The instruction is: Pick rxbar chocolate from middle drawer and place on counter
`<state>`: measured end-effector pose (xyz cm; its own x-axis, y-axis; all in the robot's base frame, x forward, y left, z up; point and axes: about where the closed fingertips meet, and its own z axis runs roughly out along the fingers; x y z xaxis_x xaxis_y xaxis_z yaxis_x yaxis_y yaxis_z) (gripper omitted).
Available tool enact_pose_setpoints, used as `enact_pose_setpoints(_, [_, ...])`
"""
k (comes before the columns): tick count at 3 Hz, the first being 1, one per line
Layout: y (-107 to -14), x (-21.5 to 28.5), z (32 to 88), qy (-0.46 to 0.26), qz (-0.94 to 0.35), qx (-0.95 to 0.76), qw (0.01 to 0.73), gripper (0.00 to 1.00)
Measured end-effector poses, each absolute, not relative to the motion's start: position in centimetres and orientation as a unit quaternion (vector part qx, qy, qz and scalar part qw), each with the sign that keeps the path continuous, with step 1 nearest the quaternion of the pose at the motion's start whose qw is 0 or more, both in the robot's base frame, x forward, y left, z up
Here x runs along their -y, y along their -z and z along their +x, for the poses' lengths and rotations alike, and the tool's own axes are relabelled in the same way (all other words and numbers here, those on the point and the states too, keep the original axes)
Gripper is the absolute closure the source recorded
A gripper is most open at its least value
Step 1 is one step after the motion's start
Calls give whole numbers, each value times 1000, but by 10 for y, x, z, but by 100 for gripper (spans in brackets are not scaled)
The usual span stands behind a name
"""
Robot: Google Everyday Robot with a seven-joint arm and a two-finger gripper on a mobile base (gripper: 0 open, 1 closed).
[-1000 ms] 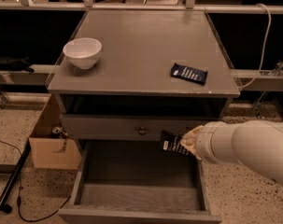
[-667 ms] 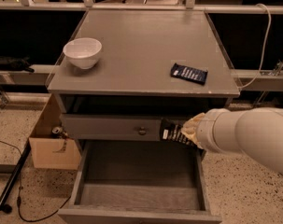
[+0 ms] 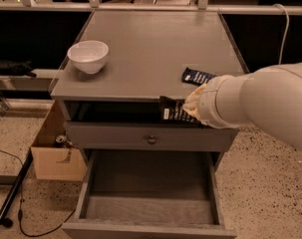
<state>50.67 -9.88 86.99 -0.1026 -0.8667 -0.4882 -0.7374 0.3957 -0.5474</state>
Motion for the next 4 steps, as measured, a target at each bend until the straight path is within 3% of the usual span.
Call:
enact_pose_setpoints(1, [-870,99,507,83,-544,-738,392,100])
enact_pose_setpoints(4, [-906,52,586,90,-601,-684,403,100])
